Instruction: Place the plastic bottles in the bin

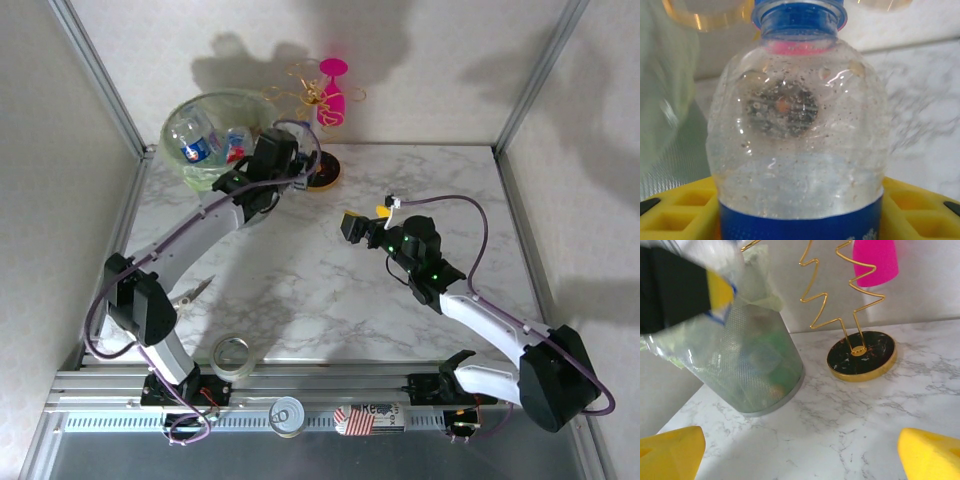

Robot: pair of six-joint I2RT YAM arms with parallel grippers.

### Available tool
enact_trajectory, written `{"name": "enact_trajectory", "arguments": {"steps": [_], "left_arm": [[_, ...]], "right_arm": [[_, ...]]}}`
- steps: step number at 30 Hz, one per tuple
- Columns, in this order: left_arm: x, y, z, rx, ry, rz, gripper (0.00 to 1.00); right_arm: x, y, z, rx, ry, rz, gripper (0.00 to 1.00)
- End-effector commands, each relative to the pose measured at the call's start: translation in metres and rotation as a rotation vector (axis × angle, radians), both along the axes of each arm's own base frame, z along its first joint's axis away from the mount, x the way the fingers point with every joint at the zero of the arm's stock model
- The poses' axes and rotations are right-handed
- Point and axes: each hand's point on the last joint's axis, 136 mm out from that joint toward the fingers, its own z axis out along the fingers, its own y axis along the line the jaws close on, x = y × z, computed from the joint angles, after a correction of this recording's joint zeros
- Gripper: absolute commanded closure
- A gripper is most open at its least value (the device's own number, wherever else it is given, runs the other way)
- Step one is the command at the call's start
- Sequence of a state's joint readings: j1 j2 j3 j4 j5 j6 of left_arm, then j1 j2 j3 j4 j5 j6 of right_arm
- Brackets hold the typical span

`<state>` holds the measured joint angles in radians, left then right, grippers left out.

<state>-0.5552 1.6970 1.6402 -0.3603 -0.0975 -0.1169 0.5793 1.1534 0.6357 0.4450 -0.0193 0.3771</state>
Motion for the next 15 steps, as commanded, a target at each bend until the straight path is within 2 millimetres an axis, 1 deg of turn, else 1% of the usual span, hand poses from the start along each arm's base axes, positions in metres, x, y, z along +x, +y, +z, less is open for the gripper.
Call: {"name": "enact_trajectory", "arguments": {"steps": [1, 4, 5, 6, 9, 12, 15], "left_arm": [[0.003, 0.006, 0.067, -0.110, -0.125, -0.006, 0.58], [0.010, 0.021, 0.101, -0.151, -0.192, 0.032, 0.58], [0.013, 0.025, 0.109, -0.160, -0.206, 0.041, 0.58], [0.014, 0.032, 0.120, -0.166, -0.227, 0.054, 0.58], [0.022, 0.055, 0.145, -0.160, -0.265, 0.100, 0.58], [0.032, 0.083, 0.164, -0.137, -0.288, 0.161, 0.57], [0.045, 0.117, 0.173, -0.095, -0.295, 0.242, 0.57]], "right_arm": [[-0.005, 0.000, 0.007, 0.002, -0.044, 0.027, 0.01], [-0.006, -0.001, 0.006, -0.009, -0.044, 0.025, 0.01], [-0.006, -0.002, 0.005, -0.014, -0.043, 0.026, 0.01], [-0.007, -0.002, 0.004, -0.020, -0.044, 0.026, 0.01], [-0.009, -0.003, 0.004, -0.032, -0.049, 0.028, 0.01], [-0.011, -0.004, 0.005, -0.036, -0.056, 0.035, 0.01], [-0.012, -0.003, 0.006, -0.038, -0.058, 0.041, 0.01]]}}
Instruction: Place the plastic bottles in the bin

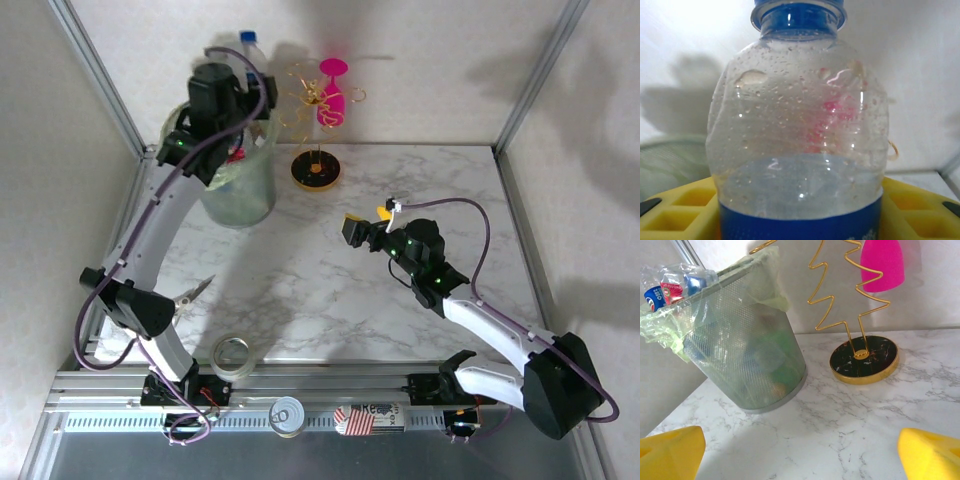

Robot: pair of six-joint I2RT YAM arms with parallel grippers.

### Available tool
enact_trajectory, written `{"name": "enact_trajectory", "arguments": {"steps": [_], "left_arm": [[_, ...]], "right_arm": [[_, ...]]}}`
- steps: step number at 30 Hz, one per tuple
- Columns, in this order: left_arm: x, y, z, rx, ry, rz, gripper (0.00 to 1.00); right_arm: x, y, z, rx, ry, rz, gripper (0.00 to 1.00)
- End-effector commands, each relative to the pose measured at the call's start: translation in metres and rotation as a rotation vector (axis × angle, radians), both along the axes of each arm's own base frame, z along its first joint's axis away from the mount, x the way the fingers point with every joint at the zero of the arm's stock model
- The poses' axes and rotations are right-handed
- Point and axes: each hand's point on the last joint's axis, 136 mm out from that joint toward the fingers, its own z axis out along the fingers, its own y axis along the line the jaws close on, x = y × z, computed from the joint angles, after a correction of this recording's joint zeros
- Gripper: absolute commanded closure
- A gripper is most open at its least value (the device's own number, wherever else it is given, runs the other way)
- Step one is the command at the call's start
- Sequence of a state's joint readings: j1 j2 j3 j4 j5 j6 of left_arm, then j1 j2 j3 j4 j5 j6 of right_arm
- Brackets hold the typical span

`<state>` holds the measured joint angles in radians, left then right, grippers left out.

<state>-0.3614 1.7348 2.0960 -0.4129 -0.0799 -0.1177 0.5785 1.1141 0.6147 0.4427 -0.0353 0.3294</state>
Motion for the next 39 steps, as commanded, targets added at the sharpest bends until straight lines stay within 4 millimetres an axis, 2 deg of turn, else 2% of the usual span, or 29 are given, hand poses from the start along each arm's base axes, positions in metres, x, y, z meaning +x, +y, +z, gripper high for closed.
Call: {"name": "enact_trajectory", "arguments": {"steps": [1, 6, 10, 15, 21, 29, 31, 36, 39], "left_arm": [[0.013, 0.036, -0.004, 0.064, 0.043, 0.100, 0.57], [0.029, 0.078, -0.010, 0.083, 0.066, 0.192, 0.57], [0.040, 0.101, -0.025, 0.125, 0.097, 0.261, 0.56], [0.056, 0.110, -0.049, 0.165, 0.144, 0.295, 0.56], [0.073, 0.118, -0.089, 0.207, 0.230, 0.323, 0.55], [0.081, 0.119, -0.130, 0.230, 0.332, 0.329, 0.52], [0.082, 0.118, -0.133, 0.224, 0.337, 0.324, 0.47], [0.080, 0.115, -0.124, 0.208, 0.316, 0.319, 0.23], [0.078, 0.115, -0.116, 0.198, 0.297, 0.318, 0.18]], "right_arm": [[-0.004, -0.001, 0.002, -0.010, -0.017, 0.019, 0.01], [-0.004, -0.001, 0.005, -0.008, -0.022, 0.019, 0.01], [-0.005, -0.002, 0.005, -0.009, -0.019, 0.016, 0.01], [-0.003, -0.002, 0.002, -0.007, -0.005, 0.009, 0.01], [-0.003, -0.003, -0.002, 0.000, 0.012, 0.002, 0.01], [-0.002, -0.004, -0.003, -0.007, 0.010, -0.008, 0.01], [-0.002, -0.004, -0.004, -0.008, 0.012, -0.006, 0.01], [0.000, -0.003, -0.006, -0.009, 0.017, -0.005, 0.01], [0.000, -0.002, -0.005, -0.007, 0.015, -0.003, 0.01]]}}
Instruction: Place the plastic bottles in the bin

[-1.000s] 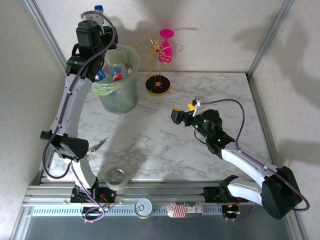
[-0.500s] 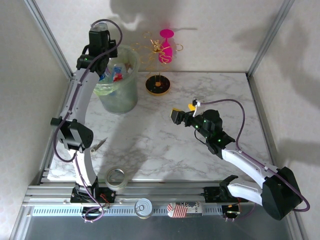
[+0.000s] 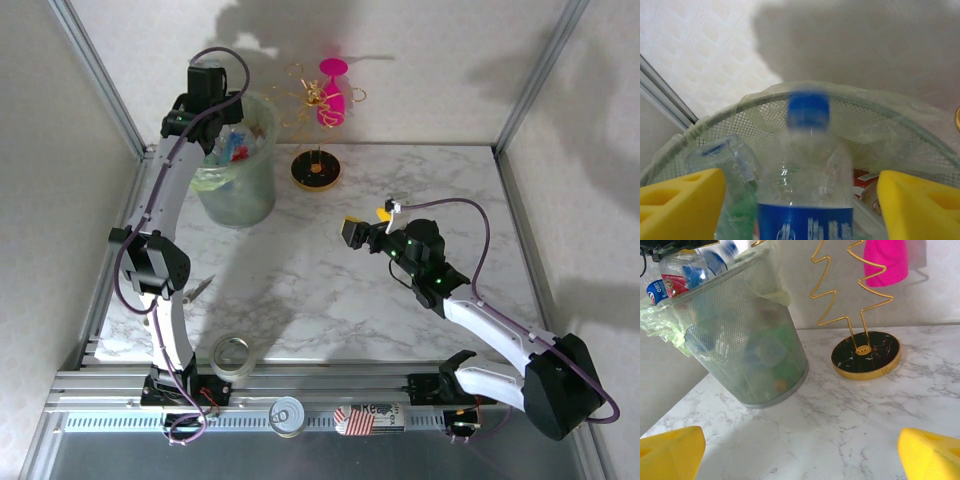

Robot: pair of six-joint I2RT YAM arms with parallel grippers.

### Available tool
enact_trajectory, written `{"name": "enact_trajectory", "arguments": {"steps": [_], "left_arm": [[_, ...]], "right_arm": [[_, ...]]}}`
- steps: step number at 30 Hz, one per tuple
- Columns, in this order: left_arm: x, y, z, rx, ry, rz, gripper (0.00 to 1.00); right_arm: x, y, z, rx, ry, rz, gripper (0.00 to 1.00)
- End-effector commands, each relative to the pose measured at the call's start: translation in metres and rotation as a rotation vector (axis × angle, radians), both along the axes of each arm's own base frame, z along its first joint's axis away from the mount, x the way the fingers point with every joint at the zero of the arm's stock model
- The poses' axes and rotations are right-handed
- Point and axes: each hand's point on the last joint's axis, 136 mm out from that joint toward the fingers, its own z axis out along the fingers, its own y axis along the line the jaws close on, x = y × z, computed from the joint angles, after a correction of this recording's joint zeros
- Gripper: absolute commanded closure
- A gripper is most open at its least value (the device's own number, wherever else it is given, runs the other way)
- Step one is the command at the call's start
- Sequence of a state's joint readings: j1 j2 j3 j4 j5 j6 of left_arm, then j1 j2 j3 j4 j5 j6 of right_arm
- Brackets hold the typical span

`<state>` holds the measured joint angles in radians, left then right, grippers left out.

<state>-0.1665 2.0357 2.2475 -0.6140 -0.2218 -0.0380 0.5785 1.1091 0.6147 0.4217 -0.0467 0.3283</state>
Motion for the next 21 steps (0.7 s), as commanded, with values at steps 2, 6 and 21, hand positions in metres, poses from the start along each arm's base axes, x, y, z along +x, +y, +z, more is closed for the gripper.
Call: {"name": "enact_trajectory", "arguments": {"steps": [2, 6, 21], "left_arm": [[-0.008, 0.004, 0.021, -0.009, -0.041, 0.011, 0.17], [-0.011, 0.004, 0.030, -0.019, -0.059, 0.011, 0.15], [-0.069, -0.001, 0.124, -0.169, -0.298, -0.050, 0.00]], "right_arm": [[0.003, -0.002, -0.002, 0.001, 0.003, -0.014, 0.01], [0.004, -0.001, -0.001, -0.001, 0.002, -0.012, 0.01], [0.046, -0.046, -0.026, -0.173, 0.055, -0.270, 0.01]]}}
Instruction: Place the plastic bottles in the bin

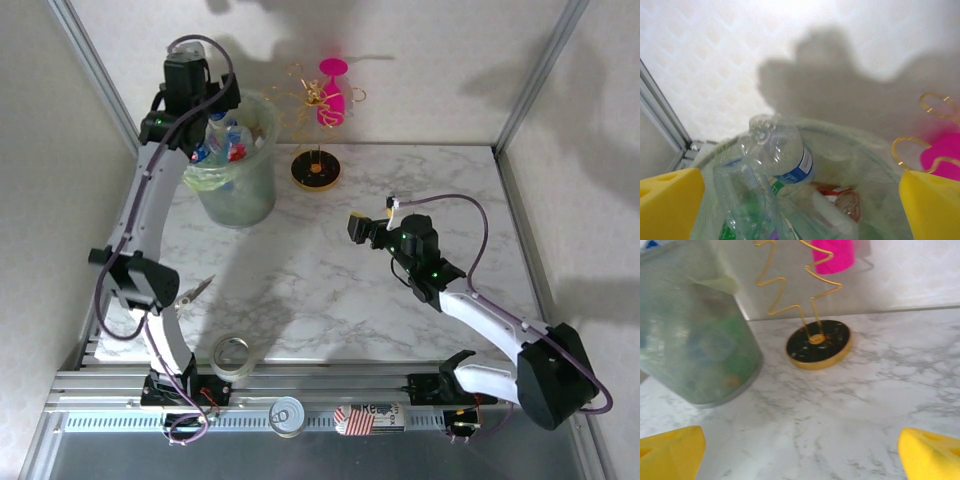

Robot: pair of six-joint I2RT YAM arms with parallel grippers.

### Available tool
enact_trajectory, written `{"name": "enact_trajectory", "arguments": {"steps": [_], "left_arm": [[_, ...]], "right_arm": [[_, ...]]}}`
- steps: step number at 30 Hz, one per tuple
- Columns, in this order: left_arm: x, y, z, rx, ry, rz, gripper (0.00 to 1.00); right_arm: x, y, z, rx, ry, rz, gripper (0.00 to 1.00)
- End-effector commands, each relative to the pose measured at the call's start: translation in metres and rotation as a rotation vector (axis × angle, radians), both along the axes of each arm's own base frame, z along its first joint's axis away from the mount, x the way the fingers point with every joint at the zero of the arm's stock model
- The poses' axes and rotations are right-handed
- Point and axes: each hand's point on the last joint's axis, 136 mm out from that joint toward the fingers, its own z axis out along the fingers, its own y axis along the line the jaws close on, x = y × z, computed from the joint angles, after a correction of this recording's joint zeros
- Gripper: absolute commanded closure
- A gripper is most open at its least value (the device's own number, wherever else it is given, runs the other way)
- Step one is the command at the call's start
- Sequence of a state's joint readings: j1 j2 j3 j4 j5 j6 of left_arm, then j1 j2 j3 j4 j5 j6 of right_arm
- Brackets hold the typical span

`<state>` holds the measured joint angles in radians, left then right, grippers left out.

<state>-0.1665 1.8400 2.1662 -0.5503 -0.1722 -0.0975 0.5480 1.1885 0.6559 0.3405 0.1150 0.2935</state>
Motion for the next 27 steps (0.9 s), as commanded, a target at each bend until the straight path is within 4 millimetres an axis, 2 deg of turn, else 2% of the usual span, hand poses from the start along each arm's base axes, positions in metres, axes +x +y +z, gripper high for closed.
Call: {"name": "enact_trajectory", "arguments": {"steps": [1, 4, 8, 11, 13, 16, 19, 21, 24, 27], "left_arm": [[-0.033, -0.002, 0.048, -0.079, -0.140, -0.038, 0.00], [-0.059, -0.003, 0.047, -0.120, -0.194, -0.068, 0.00], [-0.097, -0.001, 0.029, -0.180, -0.278, -0.081, 0.01], [-0.123, 0.005, -0.009, -0.229, -0.313, -0.067, 0.00], [-0.135, 0.012, -0.044, -0.252, -0.311, -0.036, 0.00], [-0.141, 0.021, -0.099, -0.245, -0.246, 0.022, 0.00], [-0.142, 0.031, -0.152, -0.202, -0.161, 0.089, 0.00], [-0.141, 0.034, -0.178, -0.179, -0.131, 0.115, 0.01], [-0.144, 0.043, -0.203, -0.121, -0.137, 0.169, 0.00], [-0.148, 0.053, -0.229, -0.045, -0.123, 0.223, 0.00]], "right_arm": [[0.021, -0.023, 0.000, -0.066, -0.003, -0.100, 0.01], [0.035, -0.042, -0.005, -0.103, -0.014, -0.150, 0.01], [0.061, -0.084, -0.018, -0.189, -0.014, -0.281, 0.01], [0.079, -0.121, -0.036, -0.253, -0.002, -0.385, 0.01], [0.087, -0.144, -0.050, -0.294, 0.014, -0.449, 0.01], [0.093, -0.162, -0.068, -0.395, 0.018, -0.487, 0.01], [0.095, -0.167, -0.081, -0.476, 0.007, -0.485, 0.01], [0.096, -0.170, -0.084, -0.485, -0.019, -0.494, 0.01], [0.102, -0.175, -0.089, -0.467, 0.021, -0.496, 0.01], [0.101, -0.172, -0.079, -0.449, -0.022, -0.469, 0.01]]}}
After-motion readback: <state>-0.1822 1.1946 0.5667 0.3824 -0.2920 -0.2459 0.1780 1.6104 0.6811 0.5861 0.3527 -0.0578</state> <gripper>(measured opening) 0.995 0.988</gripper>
